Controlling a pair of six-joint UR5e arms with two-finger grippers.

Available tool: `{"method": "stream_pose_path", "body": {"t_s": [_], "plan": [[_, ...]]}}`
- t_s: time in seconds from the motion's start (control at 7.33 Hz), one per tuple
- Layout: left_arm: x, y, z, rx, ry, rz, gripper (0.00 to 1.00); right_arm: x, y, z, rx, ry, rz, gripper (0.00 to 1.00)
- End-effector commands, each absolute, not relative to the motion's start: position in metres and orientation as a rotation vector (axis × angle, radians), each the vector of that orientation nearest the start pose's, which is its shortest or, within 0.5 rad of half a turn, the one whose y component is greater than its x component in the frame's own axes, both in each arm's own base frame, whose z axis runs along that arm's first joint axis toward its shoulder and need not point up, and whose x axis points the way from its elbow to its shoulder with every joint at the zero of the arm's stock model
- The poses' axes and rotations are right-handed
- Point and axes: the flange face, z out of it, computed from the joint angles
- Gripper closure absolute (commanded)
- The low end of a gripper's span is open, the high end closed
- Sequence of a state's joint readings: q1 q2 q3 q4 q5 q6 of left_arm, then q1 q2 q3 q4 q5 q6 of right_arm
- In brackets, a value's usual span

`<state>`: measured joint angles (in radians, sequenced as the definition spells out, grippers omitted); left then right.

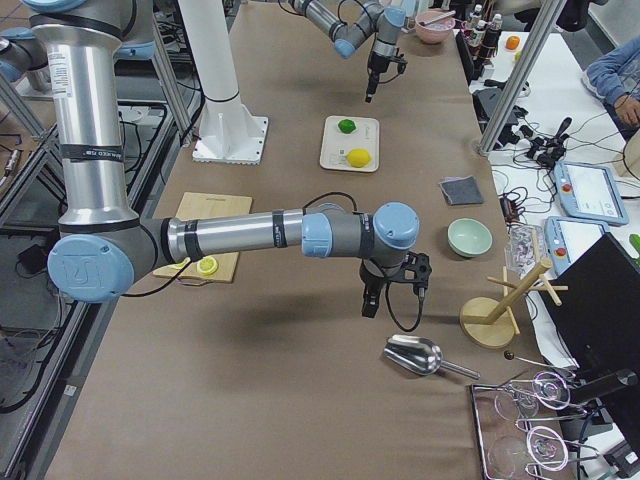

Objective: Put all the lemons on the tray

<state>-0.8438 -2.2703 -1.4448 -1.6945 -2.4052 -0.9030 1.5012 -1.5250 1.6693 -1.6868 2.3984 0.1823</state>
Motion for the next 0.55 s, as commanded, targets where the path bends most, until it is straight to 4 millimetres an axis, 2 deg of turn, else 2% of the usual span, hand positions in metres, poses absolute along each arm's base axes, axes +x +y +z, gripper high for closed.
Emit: {"method": "stream_pose_path", "body": {"t_s": [0.0, 0.14, 0.27, 0.41], "plan": [[0.361, -0.565, 0.243, -0.041, 0.783, 0.095, 0.02, 0.031, -0.508, 0.602, -0.058, -0.788, 0.063, 0.01], [0.326, -0.547, 0.246, 0.061, 0.604, 0.143, 0.02, 0.039, -0.505, 0.604, -0.058, -0.799, 0.081, 0.01], [0.279, -0.545, 0.274, 0.128, 0.502, 0.123, 0.02, 0.044, -0.503, 0.605, -0.063, -0.803, 0.095, 0.01], [0.214, -0.556, 0.316, 0.113, 0.47, 0.075, 0.02, 0.054, -0.499, 0.608, -0.065, -0.806, 0.117, 0.0]]}}
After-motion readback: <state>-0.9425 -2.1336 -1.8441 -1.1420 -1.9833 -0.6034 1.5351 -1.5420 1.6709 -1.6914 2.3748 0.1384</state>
